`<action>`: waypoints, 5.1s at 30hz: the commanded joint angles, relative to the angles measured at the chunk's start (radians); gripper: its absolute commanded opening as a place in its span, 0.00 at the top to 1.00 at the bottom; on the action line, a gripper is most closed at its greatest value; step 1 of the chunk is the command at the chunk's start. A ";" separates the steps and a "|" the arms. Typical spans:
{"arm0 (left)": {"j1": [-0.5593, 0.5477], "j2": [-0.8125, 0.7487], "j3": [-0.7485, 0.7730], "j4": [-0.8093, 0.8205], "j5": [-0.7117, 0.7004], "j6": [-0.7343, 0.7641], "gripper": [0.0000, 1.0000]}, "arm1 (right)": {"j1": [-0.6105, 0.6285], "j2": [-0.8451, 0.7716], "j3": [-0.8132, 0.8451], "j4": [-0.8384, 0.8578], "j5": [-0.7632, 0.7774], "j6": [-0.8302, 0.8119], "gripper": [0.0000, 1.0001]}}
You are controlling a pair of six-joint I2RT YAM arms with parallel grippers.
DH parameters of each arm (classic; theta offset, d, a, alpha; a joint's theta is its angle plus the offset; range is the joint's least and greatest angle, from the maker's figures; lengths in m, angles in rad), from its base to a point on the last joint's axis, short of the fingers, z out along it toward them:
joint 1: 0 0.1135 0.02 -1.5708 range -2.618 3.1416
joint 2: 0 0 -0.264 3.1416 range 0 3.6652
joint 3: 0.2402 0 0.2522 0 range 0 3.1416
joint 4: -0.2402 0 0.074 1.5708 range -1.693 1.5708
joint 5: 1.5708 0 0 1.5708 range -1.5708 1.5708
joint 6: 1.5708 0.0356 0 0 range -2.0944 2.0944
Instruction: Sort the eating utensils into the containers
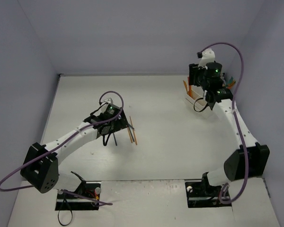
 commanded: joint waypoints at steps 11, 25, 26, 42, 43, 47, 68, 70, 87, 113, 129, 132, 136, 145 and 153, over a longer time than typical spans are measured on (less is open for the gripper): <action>0.046 0.331 0.322 -0.041 -0.053 -0.196 0.60 | 0.030 -0.352 -0.229 0.022 -0.082 0.228 0.39; 0.112 0.505 0.428 -0.043 -0.029 -0.257 0.69 | 0.040 -0.439 -0.303 -0.003 -0.163 0.242 0.35; 0.116 0.513 0.431 -0.042 -0.030 -0.261 0.69 | 0.041 -0.443 -0.304 -0.005 -0.163 0.240 0.35; 0.128 0.598 0.452 -0.081 -0.012 -0.286 0.73 | 0.053 -0.482 -0.333 -0.014 -0.155 0.228 0.32; 0.129 0.601 0.453 -0.085 -0.011 -0.287 0.73 | 0.054 -0.484 -0.334 -0.014 -0.155 0.227 0.32; 0.133 0.606 0.443 -0.097 -0.012 -0.287 0.73 | 0.054 -0.489 -0.339 -0.013 -0.153 0.226 0.32; 0.106 0.374 0.417 -0.093 -0.142 0.021 1.00 | 0.088 -0.438 -0.274 -0.040 -0.332 0.224 0.31; 0.078 0.327 0.414 -0.059 -0.153 0.154 1.00 | 0.109 -0.413 -0.240 -0.039 -0.389 0.237 0.30; -0.154 -0.093 0.129 0.498 0.144 0.712 1.00 | 0.366 -0.137 0.011 -0.027 -0.492 0.437 0.33; -0.177 -0.115 0.090 0.537 0.102 0.671 1.00 | 0.496 -0.132 -0.033 0.025 -0.182 0.452 0.53; -0.177 -0.145 0.084 0.582 0.179 0.650 1.00 | 0.494 -0.083 -0.034 0.039 -0.228 0.489 0.51; -0.178 -0.152 0.079 0.592 0.189 0.642 1.00 | 0.495 -0.073 -0.037 0.054 -0.243 0.500 0.57; -0.180 -0.154 0.072 0.601 0.200 0.633 1.00 | 0.494 -0.067 -0.041 0.063 -0.247 0.497 0.63; -0.183 -0.142 0.068 0.609 0.208 0.625 1.00 | 0.494 -0.071 -0.056 0.074 -0.240 0.487 1.00; -0.180 -0.131 0.036 0.604 0.132 0.572 0.44 | 0.462 -0.112 -0.055 0.070 -0.160 0.394 1.00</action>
